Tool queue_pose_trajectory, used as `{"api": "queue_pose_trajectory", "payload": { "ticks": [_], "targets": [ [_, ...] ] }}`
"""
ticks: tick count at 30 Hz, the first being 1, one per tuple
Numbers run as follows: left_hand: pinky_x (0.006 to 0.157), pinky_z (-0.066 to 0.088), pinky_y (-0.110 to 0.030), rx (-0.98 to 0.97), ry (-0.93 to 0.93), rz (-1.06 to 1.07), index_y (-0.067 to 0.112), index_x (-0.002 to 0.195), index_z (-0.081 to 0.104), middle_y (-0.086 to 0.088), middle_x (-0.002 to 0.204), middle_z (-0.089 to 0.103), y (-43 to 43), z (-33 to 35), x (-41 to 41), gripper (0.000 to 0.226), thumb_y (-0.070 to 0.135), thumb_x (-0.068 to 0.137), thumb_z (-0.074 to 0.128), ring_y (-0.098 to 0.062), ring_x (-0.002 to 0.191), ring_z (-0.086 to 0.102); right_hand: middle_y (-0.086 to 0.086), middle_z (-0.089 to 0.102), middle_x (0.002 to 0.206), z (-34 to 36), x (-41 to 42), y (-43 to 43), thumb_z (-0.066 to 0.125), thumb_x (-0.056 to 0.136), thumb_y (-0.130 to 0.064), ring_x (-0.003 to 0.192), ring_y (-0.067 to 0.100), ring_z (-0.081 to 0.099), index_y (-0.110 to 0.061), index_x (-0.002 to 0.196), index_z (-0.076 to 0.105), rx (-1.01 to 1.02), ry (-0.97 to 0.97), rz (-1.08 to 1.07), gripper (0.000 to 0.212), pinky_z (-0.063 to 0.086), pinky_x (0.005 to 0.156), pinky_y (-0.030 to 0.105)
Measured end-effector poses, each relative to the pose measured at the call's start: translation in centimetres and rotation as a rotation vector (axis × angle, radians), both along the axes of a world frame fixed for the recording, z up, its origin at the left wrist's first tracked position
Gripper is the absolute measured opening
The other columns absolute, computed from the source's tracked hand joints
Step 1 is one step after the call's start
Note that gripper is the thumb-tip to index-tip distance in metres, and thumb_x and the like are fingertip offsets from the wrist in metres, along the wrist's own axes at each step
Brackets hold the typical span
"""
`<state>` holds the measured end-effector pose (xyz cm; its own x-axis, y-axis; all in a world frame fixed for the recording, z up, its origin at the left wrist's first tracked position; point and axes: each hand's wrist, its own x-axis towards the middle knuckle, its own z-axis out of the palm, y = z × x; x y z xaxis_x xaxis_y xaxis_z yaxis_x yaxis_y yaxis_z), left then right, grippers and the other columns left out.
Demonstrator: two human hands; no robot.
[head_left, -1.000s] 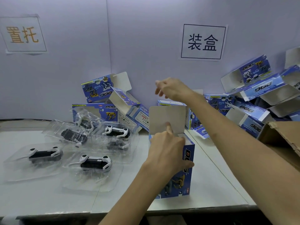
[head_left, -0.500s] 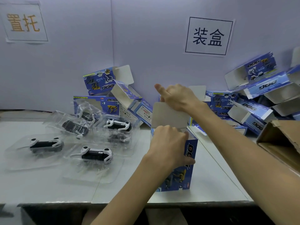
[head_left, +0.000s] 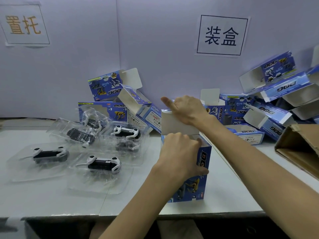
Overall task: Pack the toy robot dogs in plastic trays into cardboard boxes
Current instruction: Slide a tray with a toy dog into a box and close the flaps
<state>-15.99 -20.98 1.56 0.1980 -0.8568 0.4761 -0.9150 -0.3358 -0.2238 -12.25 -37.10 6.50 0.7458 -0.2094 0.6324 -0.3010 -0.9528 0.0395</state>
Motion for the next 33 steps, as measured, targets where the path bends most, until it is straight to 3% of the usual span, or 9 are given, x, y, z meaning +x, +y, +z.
{"api": "queue_pose_trajectory", "payload": {
  "ticks": [4, 8, 11, 18, 23, 26, 28, 30, 33],
  "targets": [
    [0.059, 0.024, -0.031, 0.003, -0.010, 0.014, 0.027, 0.127, 0.056, -0.001, 0.092, 0.068, 0.1, 0.0, -0.1, 0.070, 0.074, 0.075, 0.063, -0.022, 0.072, 0.044, 0.002, 0.034, 0.046, 0.0, -0.2, 0.5, 0.003, 0.076, -0.082, 0.044, 0.017, 0.035, -0.014, 0.048, 0.028, 0.014, 0.006, 0.054, 0.077, 0.022, 0.048, 0.028],
    [0.067, 0.028, -0.032, 0.001, -0.002, 0.007, 0.027, 0.137, 0.046, -0.002, 0.100, 0.069, 0.1, -0.6, -0.4, 0.077, 0.071, 0.077, 0.063, -0.025, 0.090, 0.061, -0.001, 0.027, 0.040, -0.4, -0.7, 0.8, 0.002, 0.085, -0.080, 0.039, 0.016, 0.029, -0.017, 0.043, 0.023, -0.098, -0.106, 0.063, 0.078, 0.019, 0.048, 0.026],
    [0.072, 0.028, -0.033, -0.007, 0.006, 0.008, 0.032, 0.139, 0.044, -0.003, 0.100, 0.067, 0.1, -0.8, -0.4, 0.074, 0.069, 0.078, 0.064, -0.027, 0.095, 0.061, 0.003, 0.031, 0.040, -1.4, -0.7, 0.9, 0.002, 0.090, -0.071, 0.039, 0.023, 0.035, -0.015, 0.042, 0.026, -0.190, -0.204, 0.070, 0.078, 0.028, 0.049, 0.027],
    [0.078, 0.033, -0.034, -0.052, 0.083, -0.025, 0.034, 0.142, 0.042, -0.005, 0.105, 0.066, 0.0, -1.3, -0.1, 0.076, 0.065, 0.078, 0.068, -0.027, 0.100, 0.057, 0.002, 0.030, 0.038, -1.8, -1.0, 1.2, 0.011, 0.099, -0.061, 0.034, 0.020, 0.031, -0.015, 0.041, 0.030, -0.276, -0.302, 0.103, 0.076, 0.026, 0.046, 0.024],
    [0.071, 0.029, -0.033, -0.066, 0.119, -0.055, 0.026, 0.141, 0.041, -0.005, 0.101, 0.067, 0.1, -1.5, 0.1, 0.080, 0.062, 0.077, 0.070, -0.028, 0.095, 0.059, 0.003, 0.029, 0.045, -0.1, -1.6, 1.3, 0.018, 0.096, -0.065, 0.048, 0.021, 0.032, -0.012, 0.047, 0.027, 0.060, -0.025, 0.093, 0.072, 0.022, 0.051, 0.033],
    [0.070, 0.030, -0.033, -0.108, 0.107, -0.081, 0.025, 0.140, 0.042, -0.008, 0.106, 0.066, 0.2, -1.7, 0.4, 0.077, 0.063, 0.079, 0.069, -0.029, 0.097, 0.061, 0.007, 0.041, 0.061, 2.0, -3.3, 1.3, 0.041, 0.103, -0.048, 0.059, 0.018, 0.035, -0.001, 0.066, 0.054, 0.330, 0.160, 0.185, 0.062, 0.025, 0.056, 0.033],
    [0.070, 0.029, -0.034, -0.137, 0.097, -0.094, 0.025, 0.141, 0.041, -0.009, 0.107, 0.066, 0.2, -2.0, 0.4, 0.074, 0.061, 0.081, 0.067, -0.031, 0.098, 0.061, 0.007, 0.059, 0.077, 2.9, -5.2, 1.7, 0.044, 0.103, -0.047, 0.066, 0.012, 0.046, -0.011, 0.092, 0.074, 0.418, 0.287, 0.211, 0.048, 0.033, 0.060, 0.027],
    [0.068, 0.030, -0.033, -0.166, 0.092, -0.102, 0.026, 0.143, 0.039, -0.010, 0.108, 0.066, 0.3, -2.4, 0.6, 0.069, 0.055, 0.085, 0.065, -0.031, 0.098, 0.061, -0.004, 0.070, 0.097, 3.2, -7.1, 2.1, 0.048, 0.102, -0.044, 0.077, 0.002, 0.055, -0.028, 0.107, 0.077, 0.504, 0.364, 0.249, 0.033, 0.040, 0.063, 0.016],
    [0.065, 0.032, -0.031, -0.204, 0.072, -0.138, 0.031, 0.142, 0.043, -0.006, 0.108, 0.067, 0.1, -2.6, 1.2, 0.057, 0.046, 0.090, 0.060, -0.029, 0.097, 0.062, -0.013, 0.072, 0.112, 1.8, -9.4, 2.8, 0.054, 0.102, -0.028, 0.103, 0.006, 0.063, -0.035, 0.119, 0.072, 0.550, 0.446, 0.345, 0.026, 0.047, 0.089, 0.024]
  ]
}}
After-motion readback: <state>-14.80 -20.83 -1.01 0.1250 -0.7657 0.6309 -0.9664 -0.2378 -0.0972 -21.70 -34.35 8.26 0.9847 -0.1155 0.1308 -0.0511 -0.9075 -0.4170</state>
